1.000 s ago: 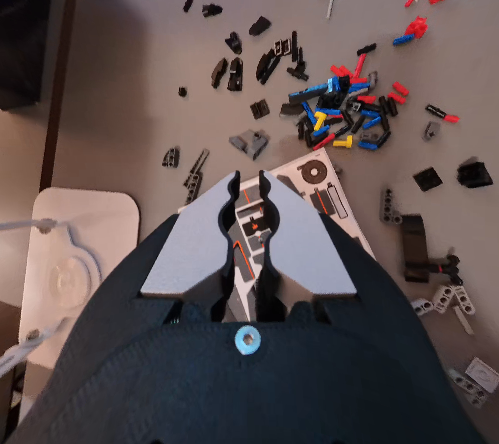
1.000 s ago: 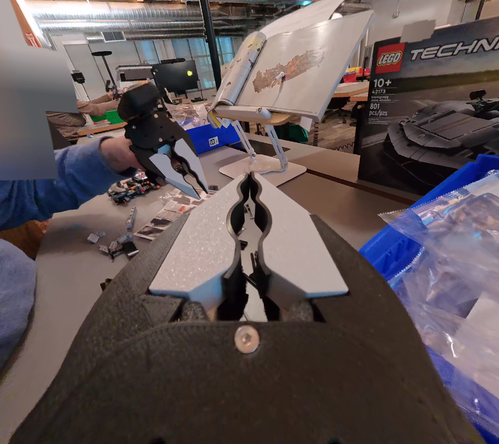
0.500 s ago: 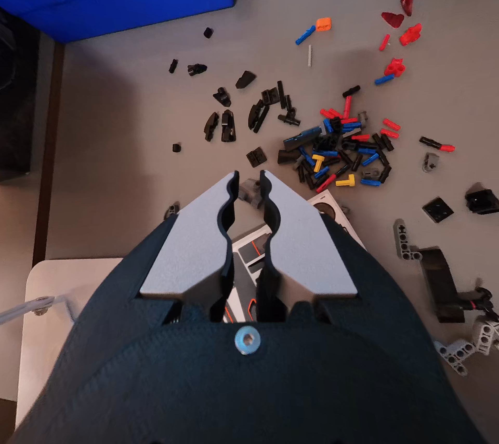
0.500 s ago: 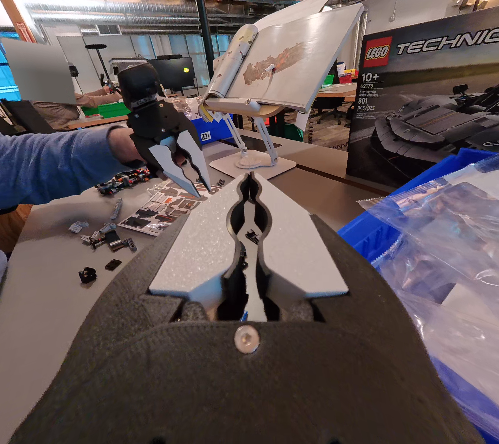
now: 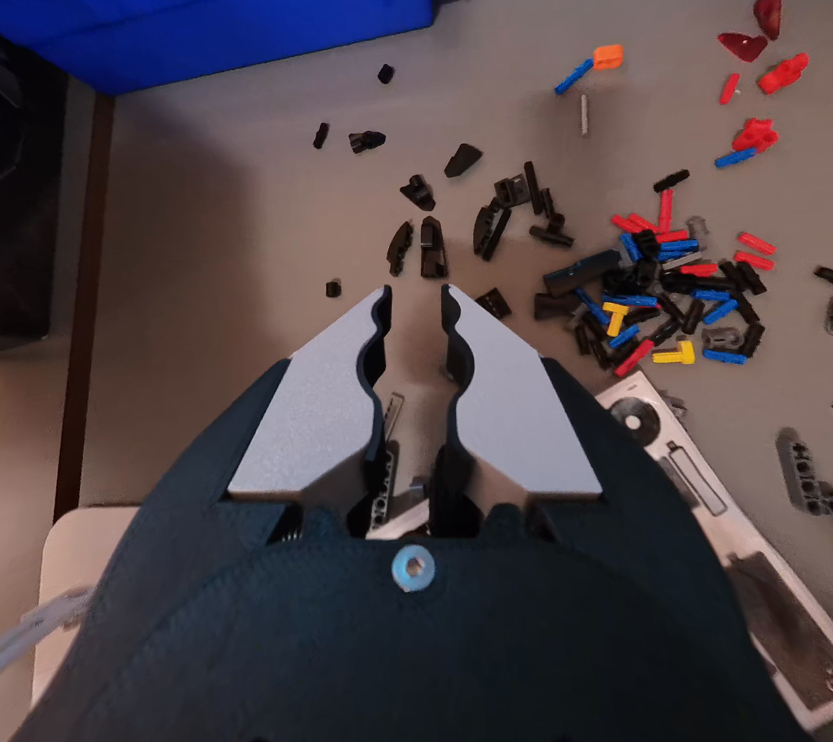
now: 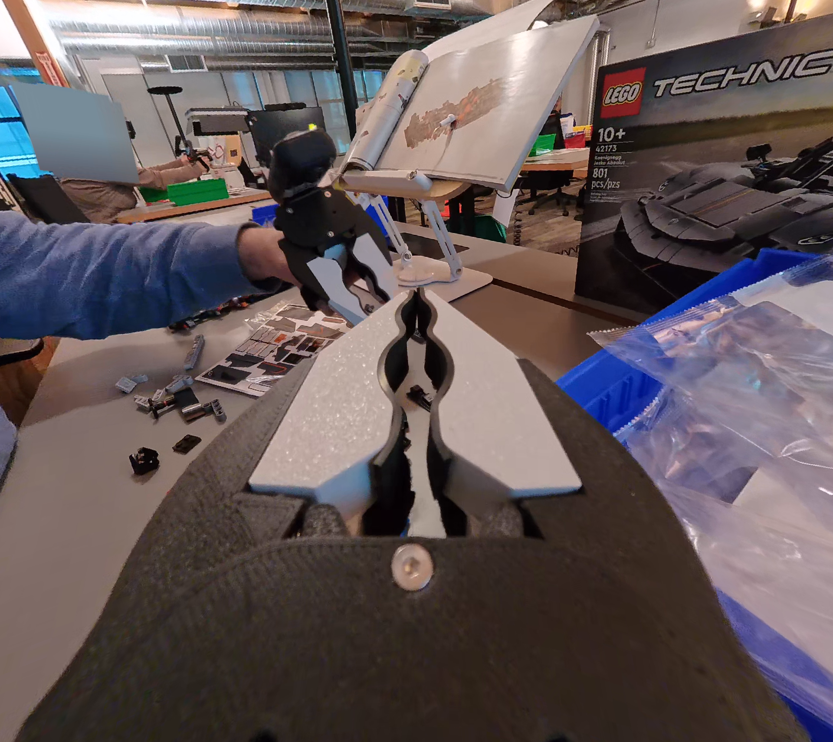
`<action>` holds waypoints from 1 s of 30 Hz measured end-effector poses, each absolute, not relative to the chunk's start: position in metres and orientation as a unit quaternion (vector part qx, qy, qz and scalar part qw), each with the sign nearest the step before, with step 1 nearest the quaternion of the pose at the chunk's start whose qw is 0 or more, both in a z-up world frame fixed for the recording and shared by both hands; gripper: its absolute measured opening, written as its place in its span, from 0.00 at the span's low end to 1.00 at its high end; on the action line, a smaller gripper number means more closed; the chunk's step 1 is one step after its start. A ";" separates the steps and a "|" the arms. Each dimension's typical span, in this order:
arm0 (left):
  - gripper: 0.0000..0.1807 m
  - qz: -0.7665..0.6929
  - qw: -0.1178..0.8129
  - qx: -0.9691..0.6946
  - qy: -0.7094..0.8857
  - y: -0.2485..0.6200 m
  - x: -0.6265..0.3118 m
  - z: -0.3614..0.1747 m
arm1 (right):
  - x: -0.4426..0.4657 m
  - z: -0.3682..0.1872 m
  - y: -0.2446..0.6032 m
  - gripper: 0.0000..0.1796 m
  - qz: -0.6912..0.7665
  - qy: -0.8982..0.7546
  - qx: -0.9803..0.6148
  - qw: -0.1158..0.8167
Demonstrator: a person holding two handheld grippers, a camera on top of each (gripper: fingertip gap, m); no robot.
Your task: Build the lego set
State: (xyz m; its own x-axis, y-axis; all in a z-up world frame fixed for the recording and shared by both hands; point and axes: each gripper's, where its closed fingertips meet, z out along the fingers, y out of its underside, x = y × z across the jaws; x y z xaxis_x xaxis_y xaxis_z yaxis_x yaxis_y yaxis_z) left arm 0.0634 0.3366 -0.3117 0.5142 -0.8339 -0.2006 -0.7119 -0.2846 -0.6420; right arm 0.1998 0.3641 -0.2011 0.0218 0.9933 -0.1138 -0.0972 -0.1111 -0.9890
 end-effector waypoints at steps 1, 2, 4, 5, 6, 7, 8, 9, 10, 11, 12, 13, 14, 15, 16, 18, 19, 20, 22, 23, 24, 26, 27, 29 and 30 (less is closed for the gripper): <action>0.11 -0.086 0.346 -0.795 0.490 0.339 0.065 -0.316 | 0.200 -0.201 0.364 0.00 0.546 -0.438 -0.509 0.501; 0.11 -0.083 0.340 -0.796 0.494 0.342 0.066 -0.321 | 0.199 -0.201 0.364 0.00 0.548 -0.438 -0.508 0.499; 0.11 -0.085 0.331 -0.797 0.498 0.347 0.070 -0.330 | 0.197 -0.202 0.363 0.00 0.547 -0.442 -0.510 0.496; 0.11 -0.089 0.328 -0.798 0.498 0.350 0.073 -0.334 | 0.196 -0.203 0.363 0.00 0.545 -0.444 -0.511 0.494; 0.11 -0.099 0.324 -0.798 0.498 0.351 0.076 -0.336 | 0.195 -0.203 0.362 0.00 0.545 -0.446 -0.510 0.493; 0.11 -0.110 0.322 -0.796 0.500 0.351 0.080 -0.338 | 0.194 -0.203 0.361 0.00 0.545 -0.448 -0.510 0.493; 0.11 -0.121 0.318 -0.795 0.503 0.350 0.084 -0.339 | 0.194 -0.203 0.361 0.00 0.545 -0.448 -0.510 0.492; 0.12 -0.133 0.307 -0.793 0.509 0.347 0.087 -0.341 | 0.195 -0.203 0.361 0.00 0.545 -0.448 -0.510 0.492; 0.11 -0.137 0.300 -0.793 0.512 0.346 0.089 -0.344 | 0.195 -0.203 0.361 0.00 0.546 -0.448 -0.509 0.492; 0.11 -0.135 0.293 -0.794 0.514 0.347 0.090 -0.346 | 0.195 -0.202 0.361 0.00 0.546 -0.448 -0.509 0.492; 0.11 -0.134 0.285 -0.796 0.518 0.346 0.090 -0.349 | 0.196 -0.202 0.361 0.00 0.547 -0.447 -0.509 0.492; 0.11 -0.132 0.279 -0.797 0.520 0.347 0.090 -0.353 | 0.196 -0.202 0.361 0.00 0.548 -0.447 -0.508 0.493; 0.11 -0.128 0.276 -0.797 0.522 0.348 0.090 -0.355 | 0.196 -0.201 0.361 0.00 0.548 -0.447 -0.507 0.493; 0.11 -0.128 0.273 -0.797 0.524 0.348 0.091 -0.358 | 0.196 -0.201 0.361 0.00 0.547 -0.447 -0.507 0.493; 0.11 -0.130 0.270 -0.797 0.525 0.348 0.092 -0.360 | 0.196 -0.201 0.361 0.00 0.547 -0.448 -0.508 0.493; 0.08 -0.131 0.268 -0.797 0.525 0.349 0.093 -0.363 | 0.195 -0.201 0.360 0.00 0.547 -0.448 -0.507 0.493; 0.06 -0.134 0.270 -0.798 0.523 0.349 0.094 -0.363 | 0.195 -0.201 0.360 0.00 0.547 -0.449 -0.507 0.493; 0.05 -0.133 0.271 -0.798 0.522 0.349 0.094 -0.363 | 0.195 -0.201 0.360 0.00 0.547 -0.449 -0.507 0.493; 0.04 -0.134 0.272 -0.794 0.527 0.347 0.096 -0.362 | 0.195 -0.201 0.359 0.00 0.547 -0.450 -0.506 0.493; 0.04 -0.134 0.274 -0.794 0.526 0.347 0.097 -0.361 | 0.195 -0.200 0.359 0.00 0.547 -0.451 -0.505 0.493; 0.05 -0.138 0.275 -0.792 0.527 0.345 0.099 -0.359 | 0.195 -0.200 0.358 0.00 0.547 -0.451 -0.505 0.493; 0.10 -0.139 0.274 -0.791 0.529 0.341 0.098 -0.355 | 0.195 -0.199 0.358 0.00 0.547 -0.451 -0.504 0.494; 0.13 -0.139 0.275 -0.793 0.526 0.340 0.096 -0.352 | 0.195 -0.199 0.358 0.00 0.547 -0.451 -0.503 0.494; 0.15 -0.140 0.279 -0.791 0.527 0.333 0.094 -0.344 | 0.195 -0.198 0.357 0.00 0.547 -0.452 -0.502 0.495; 0.15 -0.143 0.281 -0.787 0.531 0.326 0.095 -0.339 | 0.195 -0.198 0.357 0.00 0.547 -0.452 -0.501 0.495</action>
State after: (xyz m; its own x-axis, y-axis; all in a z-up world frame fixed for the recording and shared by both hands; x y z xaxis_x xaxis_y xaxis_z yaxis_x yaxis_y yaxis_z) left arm 0.0945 0.3264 -0.3387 0.3960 -0.9153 -0.0740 -0.7545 -0.2784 -0.5943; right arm 0.1955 0.3566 -0.1976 -0.0080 0.9949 -0.1004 -0.0891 -0.1007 -0.9909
